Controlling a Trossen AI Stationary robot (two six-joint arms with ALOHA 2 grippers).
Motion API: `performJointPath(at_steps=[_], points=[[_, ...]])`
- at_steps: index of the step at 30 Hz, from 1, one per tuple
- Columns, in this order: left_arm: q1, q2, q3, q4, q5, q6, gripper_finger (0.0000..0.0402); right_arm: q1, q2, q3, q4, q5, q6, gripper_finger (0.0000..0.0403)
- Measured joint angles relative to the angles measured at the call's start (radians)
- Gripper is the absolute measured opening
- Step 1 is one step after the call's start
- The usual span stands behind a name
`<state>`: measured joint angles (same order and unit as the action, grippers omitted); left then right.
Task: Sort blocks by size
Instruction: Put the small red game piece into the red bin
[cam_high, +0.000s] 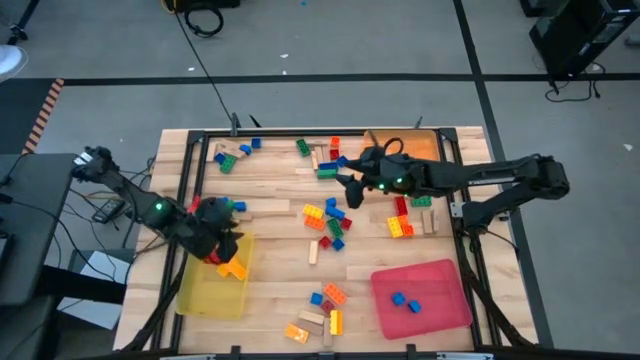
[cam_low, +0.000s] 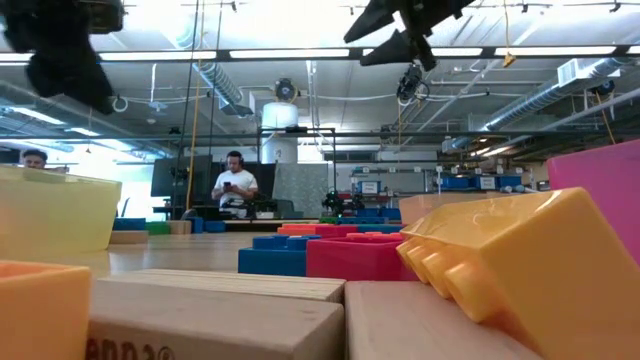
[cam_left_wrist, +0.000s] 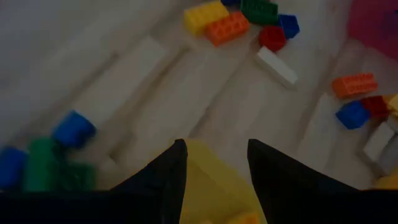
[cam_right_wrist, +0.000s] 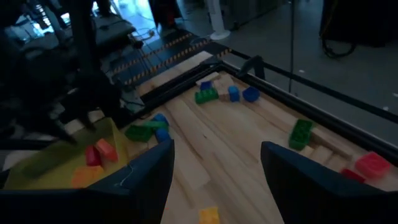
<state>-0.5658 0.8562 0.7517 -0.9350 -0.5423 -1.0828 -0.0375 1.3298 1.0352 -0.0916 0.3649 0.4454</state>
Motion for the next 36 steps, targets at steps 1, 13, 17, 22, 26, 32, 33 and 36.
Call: performJointPath(at_steps=[1, 13, 17, 22, 26, 32, 33, 36], points=[[0.02, -0.017, 0.0, 0.0, 0.0, 0.047, 0.0177, 0.006, 0.016, 0.009, -0.008, 0.0, -0.001, 0.0254], [0.299, -0.209, 0.0, 0.024, 0.084, 0.565, 0.0177, 0.054, 0.237, 0.357, -0.45, 0.062, 0.073, 0.0254], [0.4, -0.211, 0.0, 0.124, 0.181, 0.73, 0.0177, 0.042, 0.311, 0.474, -0.627, 0.061, 0.144, 0.0252], [0.534, -0.202, 0.0, 0.228, 0.256, 0.885, 0.0177, 0.008, 0.356, 0.556, -0.753, 0.052, 0.26, 0.0245], [0.64, -0.201, 0.0, 0.254, 0.311, 0.968, 0.0177, -0.039, 0.372, 0.571, -0.755, -0.028, 0.274, 0.0243], [0.768, -0.196, -0.003, 0.313, 0.413, 1.032, 0.0177, -0.149, 0.406, 0.573, -0.72, -0.156, 0.215, 0.0243], [0.783, -0.194, -0.004, 0.319, 0.416, 1.033, 0.0177, -0.168, 0.414, 0.573, -0.709, -0.182, 0.207, 0.0243], [0.816, -0.177, -0.005, 0.33, 0.418, 1.032, 0.0177, -0.223, 0.445, 0.573, -0.686, -0.235, 0.185, 0.0243]])
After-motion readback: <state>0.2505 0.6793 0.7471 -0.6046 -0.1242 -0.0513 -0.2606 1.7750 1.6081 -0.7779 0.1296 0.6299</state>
